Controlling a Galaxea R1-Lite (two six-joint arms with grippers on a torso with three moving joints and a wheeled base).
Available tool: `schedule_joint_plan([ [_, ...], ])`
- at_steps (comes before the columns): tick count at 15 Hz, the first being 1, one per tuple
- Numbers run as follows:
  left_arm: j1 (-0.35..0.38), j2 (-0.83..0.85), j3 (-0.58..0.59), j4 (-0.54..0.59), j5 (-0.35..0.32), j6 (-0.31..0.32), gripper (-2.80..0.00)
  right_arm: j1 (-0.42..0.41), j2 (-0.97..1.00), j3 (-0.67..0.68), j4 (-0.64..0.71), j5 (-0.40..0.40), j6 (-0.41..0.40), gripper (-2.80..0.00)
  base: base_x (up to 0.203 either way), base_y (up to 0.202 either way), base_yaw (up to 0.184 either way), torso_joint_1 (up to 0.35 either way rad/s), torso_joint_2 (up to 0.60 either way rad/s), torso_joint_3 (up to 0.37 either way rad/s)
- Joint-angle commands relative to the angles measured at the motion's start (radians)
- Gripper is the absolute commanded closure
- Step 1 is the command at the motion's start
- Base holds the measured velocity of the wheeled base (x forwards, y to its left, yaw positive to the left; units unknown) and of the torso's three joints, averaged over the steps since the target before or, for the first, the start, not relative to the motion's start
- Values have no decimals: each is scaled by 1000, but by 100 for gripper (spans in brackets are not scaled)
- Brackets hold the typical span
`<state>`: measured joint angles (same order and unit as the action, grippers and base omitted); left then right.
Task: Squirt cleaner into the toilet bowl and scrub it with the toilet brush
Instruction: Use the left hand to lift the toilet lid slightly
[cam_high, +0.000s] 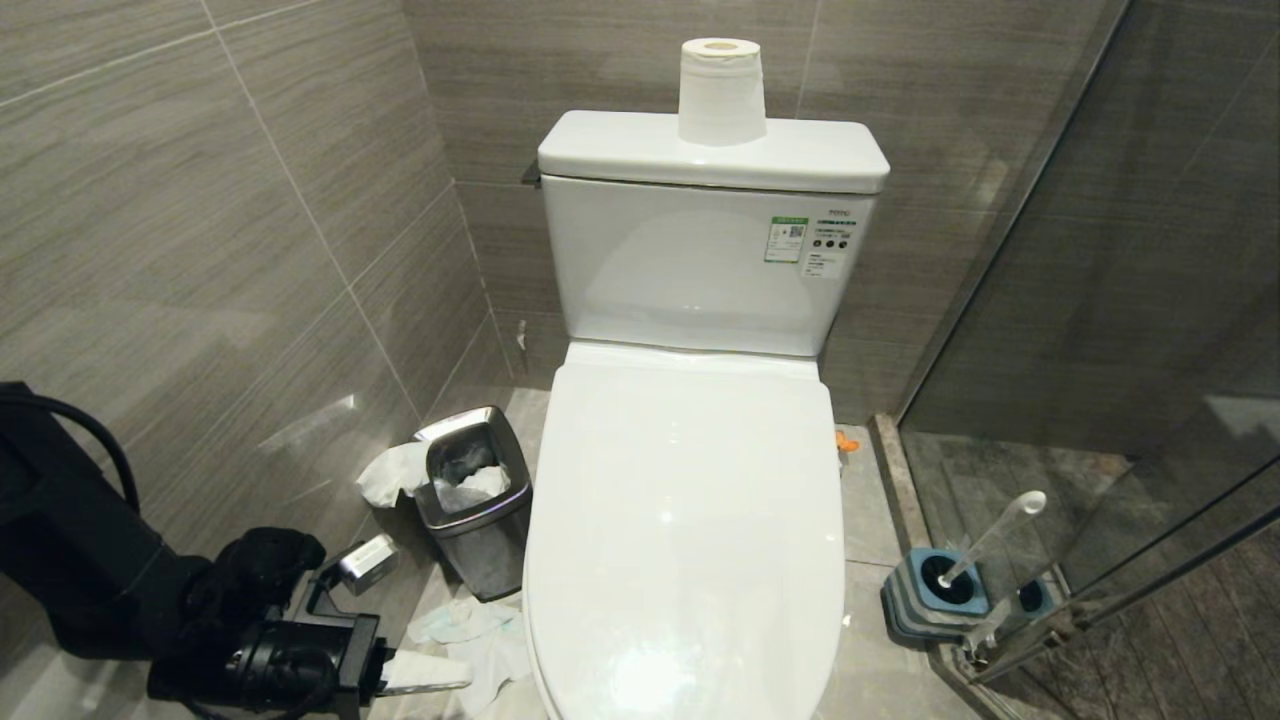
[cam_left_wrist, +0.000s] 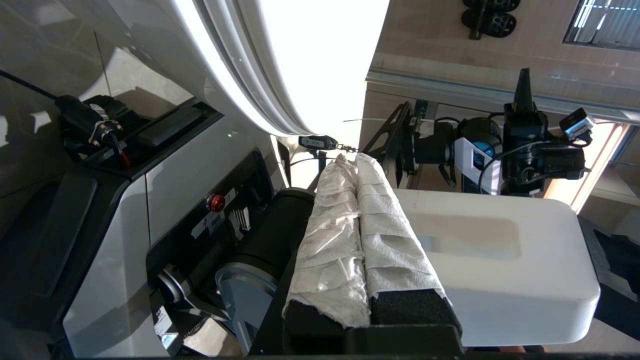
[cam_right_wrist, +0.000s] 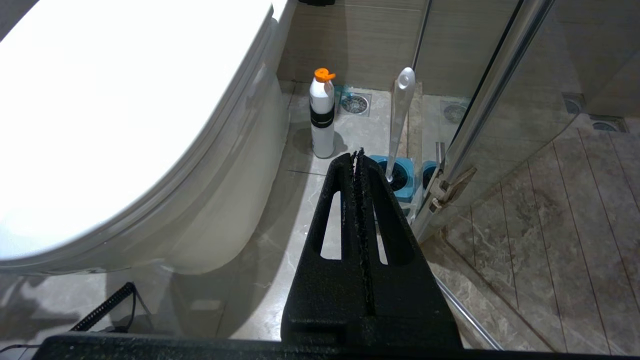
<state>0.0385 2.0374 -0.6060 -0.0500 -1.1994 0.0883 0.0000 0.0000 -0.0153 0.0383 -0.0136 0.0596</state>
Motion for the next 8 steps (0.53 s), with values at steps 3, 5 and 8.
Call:
schedule_joint_plan([
  [3,-2,3,3,-2,-5,5,0,0,0,0,0,0,0,0,0,0,0,0,0,0],
  [5,0,9,2,-4,-4,7,-123,0,-1,0,0,0,0,0,0,0,0,0,0,0],
  [8,0,9,1,-4,-5,5,-280,0,0,0,0,0,0,0,0,0,0,0,0,0],
])
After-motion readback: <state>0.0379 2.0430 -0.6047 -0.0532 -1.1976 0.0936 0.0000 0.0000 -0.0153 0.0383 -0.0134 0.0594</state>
